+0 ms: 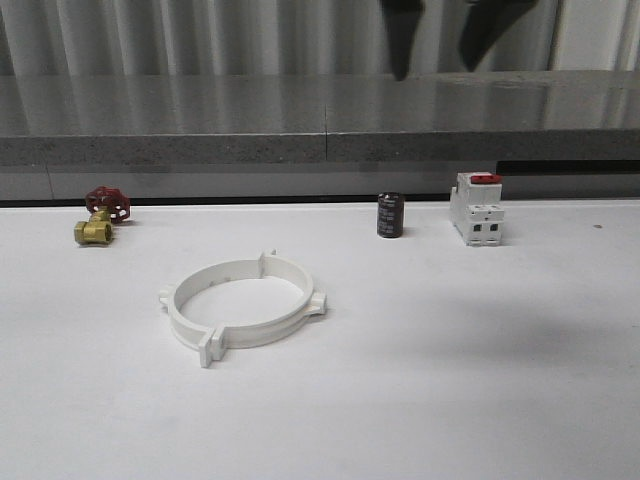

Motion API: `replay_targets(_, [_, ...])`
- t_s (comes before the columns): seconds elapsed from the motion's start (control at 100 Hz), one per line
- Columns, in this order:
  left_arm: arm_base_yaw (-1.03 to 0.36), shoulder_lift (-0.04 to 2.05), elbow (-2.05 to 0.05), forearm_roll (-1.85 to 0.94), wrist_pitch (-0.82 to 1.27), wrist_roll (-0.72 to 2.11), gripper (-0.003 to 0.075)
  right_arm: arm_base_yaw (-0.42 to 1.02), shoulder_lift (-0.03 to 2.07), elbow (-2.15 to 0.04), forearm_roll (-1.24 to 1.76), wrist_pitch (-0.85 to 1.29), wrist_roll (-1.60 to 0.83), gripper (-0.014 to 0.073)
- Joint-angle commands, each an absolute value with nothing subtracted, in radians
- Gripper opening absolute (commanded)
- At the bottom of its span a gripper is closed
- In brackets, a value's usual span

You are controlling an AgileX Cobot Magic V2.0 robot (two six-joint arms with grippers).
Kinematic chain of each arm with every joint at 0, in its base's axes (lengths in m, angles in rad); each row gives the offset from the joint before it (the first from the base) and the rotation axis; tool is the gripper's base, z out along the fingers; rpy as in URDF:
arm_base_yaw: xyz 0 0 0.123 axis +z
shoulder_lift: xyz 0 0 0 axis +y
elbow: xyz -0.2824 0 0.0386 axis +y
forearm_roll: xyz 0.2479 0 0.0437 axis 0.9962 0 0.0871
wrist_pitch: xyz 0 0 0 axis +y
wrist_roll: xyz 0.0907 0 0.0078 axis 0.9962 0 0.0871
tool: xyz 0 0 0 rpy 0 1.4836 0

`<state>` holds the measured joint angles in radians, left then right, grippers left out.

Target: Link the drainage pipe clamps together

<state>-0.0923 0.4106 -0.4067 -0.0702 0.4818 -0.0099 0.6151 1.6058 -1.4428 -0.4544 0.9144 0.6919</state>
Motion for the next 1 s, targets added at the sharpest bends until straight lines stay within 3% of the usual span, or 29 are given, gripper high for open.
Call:
replay_targets(0.0, [-0.089,0.416,-0.433,-0.081,0.398,-0.012,-0.0020,0.570,1.451,-1.352,-0.511,0.830,0.680,0.0426])
replay_targets(0.32, [-0.089,0.416,-0.433,-0.081,0.398,-0.012,-0.0020,0.422,1.081,-0.989,-0.511,0.738,0.681,0.0426])
replay_targets(0.6, [-0.089,0.416,-0.433,-0.081,0.398,-0.012,-0.0020,0.406,0.778,-0.762,-0.511,0.748,0.681,0.0411])
replay_targets(0.7, [-0.089,0.416,-0.433,-0.081,0.398,-0.012,-0.0020,0.406,0.670,-0.701,-0.511,0.758,0.681,0.0303])
replay_targets(0.89, [-0.089,0.416,-0.433,-0.081,0.398,-0.012,-0.0020,0.406,0.540,-0.627,-0.520,0.765,0.681,-0.0069])
replay_targets(0.99, [-0.089,0.416,-0.433,-0.081,0.398,-0.012,-0.0020,0.406,0.515,-0.614,-0.521,0.772,0.681,-0.0067])
